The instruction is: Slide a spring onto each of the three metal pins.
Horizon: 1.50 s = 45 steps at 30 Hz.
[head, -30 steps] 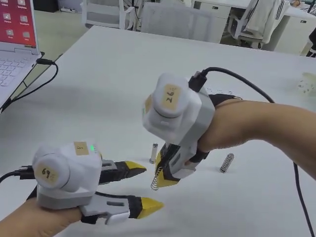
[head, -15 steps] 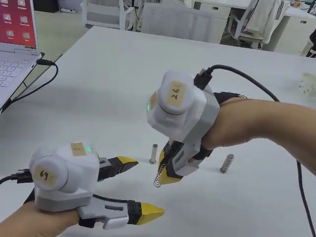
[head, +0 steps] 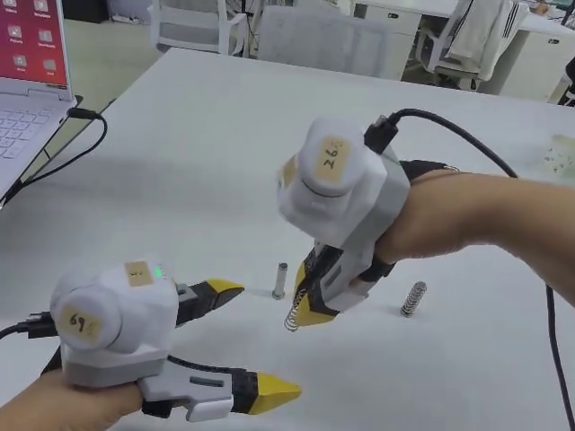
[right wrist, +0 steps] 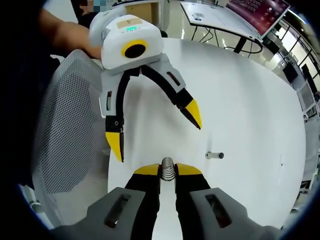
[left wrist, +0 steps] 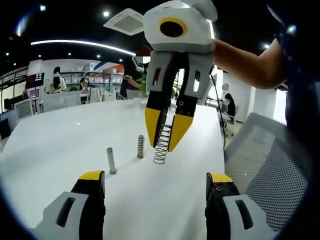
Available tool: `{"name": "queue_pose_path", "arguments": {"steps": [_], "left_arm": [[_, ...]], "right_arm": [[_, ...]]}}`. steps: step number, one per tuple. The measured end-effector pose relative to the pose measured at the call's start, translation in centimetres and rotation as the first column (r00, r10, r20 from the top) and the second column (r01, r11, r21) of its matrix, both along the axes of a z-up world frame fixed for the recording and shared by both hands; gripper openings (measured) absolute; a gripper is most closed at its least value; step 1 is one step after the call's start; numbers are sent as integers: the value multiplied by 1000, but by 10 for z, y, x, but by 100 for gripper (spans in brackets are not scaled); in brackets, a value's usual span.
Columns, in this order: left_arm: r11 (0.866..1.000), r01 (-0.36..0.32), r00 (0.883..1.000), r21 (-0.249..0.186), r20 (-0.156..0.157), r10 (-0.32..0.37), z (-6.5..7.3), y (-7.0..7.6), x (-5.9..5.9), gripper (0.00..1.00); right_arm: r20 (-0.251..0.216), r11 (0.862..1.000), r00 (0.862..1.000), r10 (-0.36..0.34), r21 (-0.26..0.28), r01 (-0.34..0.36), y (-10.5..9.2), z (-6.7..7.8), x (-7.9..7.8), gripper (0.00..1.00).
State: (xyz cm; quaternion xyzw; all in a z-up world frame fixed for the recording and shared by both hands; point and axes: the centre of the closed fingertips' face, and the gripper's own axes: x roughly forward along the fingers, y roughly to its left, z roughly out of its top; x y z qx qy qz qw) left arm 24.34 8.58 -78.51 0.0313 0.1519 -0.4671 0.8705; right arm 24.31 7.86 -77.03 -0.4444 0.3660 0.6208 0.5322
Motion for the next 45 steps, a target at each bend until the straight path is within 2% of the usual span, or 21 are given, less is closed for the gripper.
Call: {"name": "queue_pose_path", "arguments": {"steps": [7, 22, 36, 45], "left_arm": [[1000, -5, 1000, -3, -4, 5, -1, 1, 0, 81], [1000, -20, 1000, -9, 3, 20, 0, 4, 2, 82], [999, -34, 999, -7, -2, 34, -1, 8, 0, 82], [999, -40, 999, -12, 1, 40, 2, 11, 0, 82]], "right_arm": [[11, 1000, 1000, -11, 2, 11, -2, 4, 8, 8], [68, 998, 996, -63, 14, 62, -3, 13, 49, 8], [73, 996, 994, -85, 11, 85, 8, 8, 75, 8], [68, 996, 994, -85, -5, 85, 14, 4, 81, 8]]}}
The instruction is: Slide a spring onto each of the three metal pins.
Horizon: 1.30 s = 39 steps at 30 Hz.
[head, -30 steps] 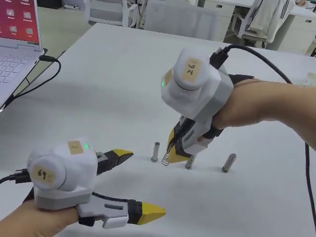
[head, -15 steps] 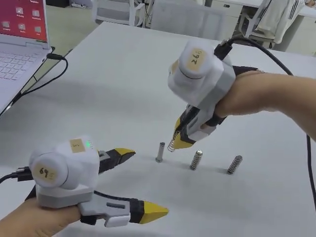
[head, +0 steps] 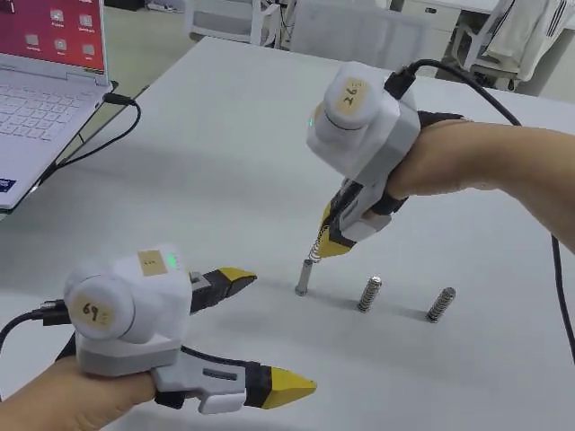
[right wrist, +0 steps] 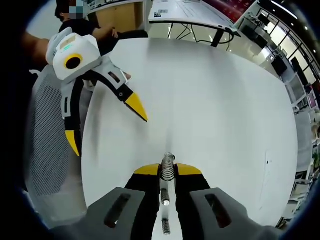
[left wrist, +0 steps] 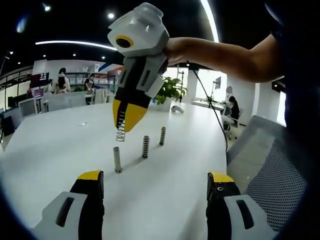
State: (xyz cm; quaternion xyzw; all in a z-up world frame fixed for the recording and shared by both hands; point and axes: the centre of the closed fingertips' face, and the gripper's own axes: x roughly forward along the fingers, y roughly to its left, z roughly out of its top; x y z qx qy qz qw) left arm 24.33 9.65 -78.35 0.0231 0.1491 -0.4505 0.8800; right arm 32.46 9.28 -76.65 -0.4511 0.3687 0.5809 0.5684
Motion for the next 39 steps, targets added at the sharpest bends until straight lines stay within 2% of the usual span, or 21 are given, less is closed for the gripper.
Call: {"name": "queue_pose_path", "arguments": {"steps": [11, 28, 39], "left_arm": [[1000, -1, 1000, 3, -8, 1, -2, 2, -1, 80], [1000, -3, 1000, 8, -16, 3, -2, 7, -1, 78], [1000, -7, 1000, 7, -21, 7, -4, 9, -2, 77]], "right_arm": [[-16, 999, 1000, 9, -30, -10, 2, -8, 1, 8], [-36, 999, 999, 12, -48, -14, 7, -17, 1, 8], [-47, 996, 999, 16, -90, -20, 5, -35, 3, 8]]}}
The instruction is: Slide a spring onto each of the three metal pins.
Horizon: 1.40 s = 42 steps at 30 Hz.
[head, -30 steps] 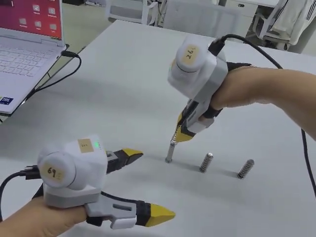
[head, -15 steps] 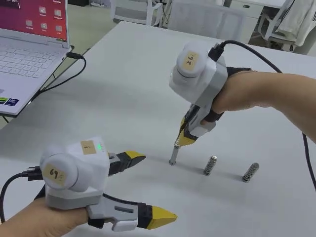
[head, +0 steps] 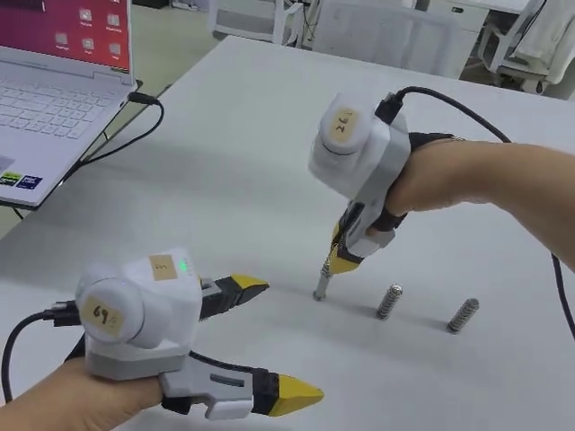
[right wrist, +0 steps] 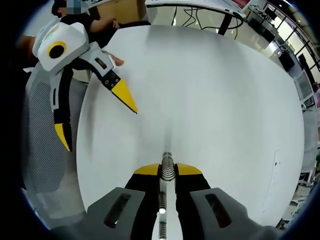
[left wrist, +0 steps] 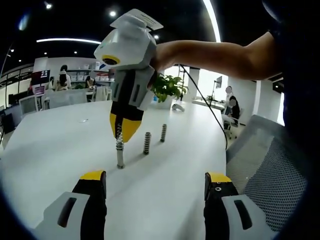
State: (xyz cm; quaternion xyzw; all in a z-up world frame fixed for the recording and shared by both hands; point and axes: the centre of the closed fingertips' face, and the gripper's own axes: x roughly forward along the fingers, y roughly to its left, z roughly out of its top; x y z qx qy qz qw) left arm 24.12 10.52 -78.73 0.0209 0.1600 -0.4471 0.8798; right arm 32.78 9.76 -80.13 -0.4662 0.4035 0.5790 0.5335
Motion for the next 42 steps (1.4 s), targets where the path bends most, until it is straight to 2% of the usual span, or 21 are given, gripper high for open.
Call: {"name": "queue_pose_path", "arguments": {"steps": [11, 23, 34, 42], "left_arm": [[1000, -4, 1000, 0, -3, 4, -1, 2, 0, 76], [1000, 1, 1000, 1, -3, -1, -1, 0, 0, 76], [1000, -1, 1000, 1, -6, 1, -3, 1, 0, 76], [1000, 2, 1000, -2, -7, -2, -3, -1, 1, 76]], "right_arm": [[-17, 999, 1000, 2, -36, -3, -2, -19, 0, 8], [-26, 999, 1000, -8, -47, 6, -8, -33, -6, 8], [-26, 998, 1000, -4, -62, 2, -10, -41, -10, 9], [-32, 999, 999, -12, -51, 10, -9, -40, -11, 9]]}}
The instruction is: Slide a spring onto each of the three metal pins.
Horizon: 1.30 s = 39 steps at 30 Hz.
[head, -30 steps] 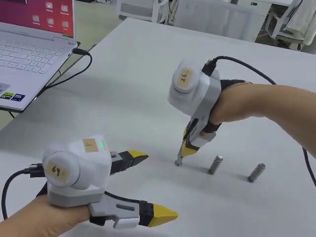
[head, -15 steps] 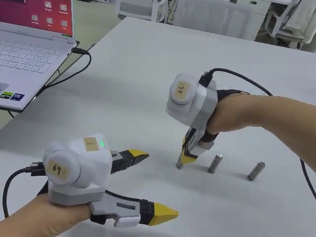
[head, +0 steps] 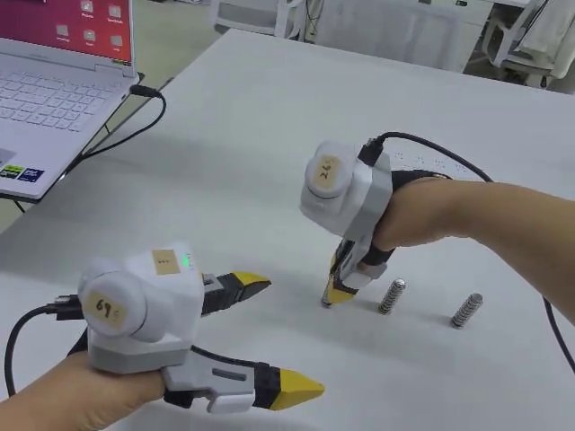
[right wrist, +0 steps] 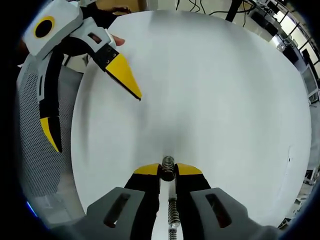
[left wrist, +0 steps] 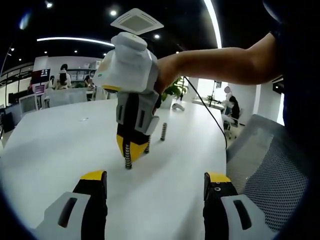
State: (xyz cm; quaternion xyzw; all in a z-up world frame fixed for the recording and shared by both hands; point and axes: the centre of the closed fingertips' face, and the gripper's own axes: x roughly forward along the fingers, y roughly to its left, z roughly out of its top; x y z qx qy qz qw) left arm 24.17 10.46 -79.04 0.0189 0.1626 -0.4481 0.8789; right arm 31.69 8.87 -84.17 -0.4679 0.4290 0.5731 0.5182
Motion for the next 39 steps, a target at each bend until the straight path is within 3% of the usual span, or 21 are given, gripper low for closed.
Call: {"name": "queue_pose_path", "arguments": {"steps": [12, 23, 39], "left_arm": [[1000, 0, 1000, 3, 1, 0, 0, 1, -1, 76], [1000, 3, 1000, 6, 2, -3, 1, 0, -1, 76], [1000, 11, 1000, 12, 8, -11, 5, -4, -1, 77]], "right_arm": [[5, 1000, 1000, 5, -5, -5, -2, -1, -1, 13], [18, 999, 1000, -17, 27, 16, -6, 10, 2, 18], [41, 981, 994, -97, 172, 88, -13, 50, 4, 20]]}}
